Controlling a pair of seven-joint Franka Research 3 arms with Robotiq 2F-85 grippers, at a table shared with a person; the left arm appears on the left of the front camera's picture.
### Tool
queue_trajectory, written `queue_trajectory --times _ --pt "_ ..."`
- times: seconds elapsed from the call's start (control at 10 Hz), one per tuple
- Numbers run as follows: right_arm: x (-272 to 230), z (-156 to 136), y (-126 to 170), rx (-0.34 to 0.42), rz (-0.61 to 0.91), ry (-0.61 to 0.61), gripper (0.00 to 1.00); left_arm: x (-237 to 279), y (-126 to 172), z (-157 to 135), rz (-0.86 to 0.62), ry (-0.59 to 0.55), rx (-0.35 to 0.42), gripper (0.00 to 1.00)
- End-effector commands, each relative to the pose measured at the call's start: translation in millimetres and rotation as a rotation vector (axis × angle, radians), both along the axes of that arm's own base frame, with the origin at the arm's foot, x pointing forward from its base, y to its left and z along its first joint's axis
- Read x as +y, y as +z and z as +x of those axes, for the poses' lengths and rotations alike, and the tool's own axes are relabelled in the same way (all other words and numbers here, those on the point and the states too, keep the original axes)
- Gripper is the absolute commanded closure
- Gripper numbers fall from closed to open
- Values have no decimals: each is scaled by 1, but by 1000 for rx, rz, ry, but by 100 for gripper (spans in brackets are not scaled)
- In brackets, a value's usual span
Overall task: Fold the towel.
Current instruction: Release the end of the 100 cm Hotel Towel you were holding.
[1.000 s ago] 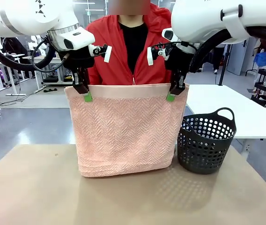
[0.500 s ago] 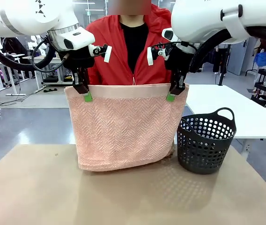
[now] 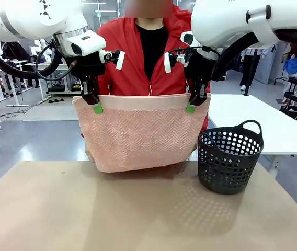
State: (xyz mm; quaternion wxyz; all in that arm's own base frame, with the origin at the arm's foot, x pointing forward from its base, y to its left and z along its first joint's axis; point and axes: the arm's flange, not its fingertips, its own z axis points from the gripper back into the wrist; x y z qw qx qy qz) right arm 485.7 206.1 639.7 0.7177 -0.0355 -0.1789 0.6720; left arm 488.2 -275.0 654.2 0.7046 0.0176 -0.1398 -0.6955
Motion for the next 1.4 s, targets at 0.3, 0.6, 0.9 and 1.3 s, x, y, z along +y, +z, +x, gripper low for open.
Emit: queue_trajectory --times 0.3,0.6,0.9,1.3 --pt "-2 0 1 -4 -4 3 100 1 2 0 12 -2 -9 100" --pt "-2 0 1 -4 -4 3 100 1 2 0 12 -2 -9 100" --pt "-2 0 1 -4 -4 3 100 1 2 0 12 -2 -9 100" --pt "-2 0 1 -4 -4 3 100 1 2 0 12 -2 -9 100"
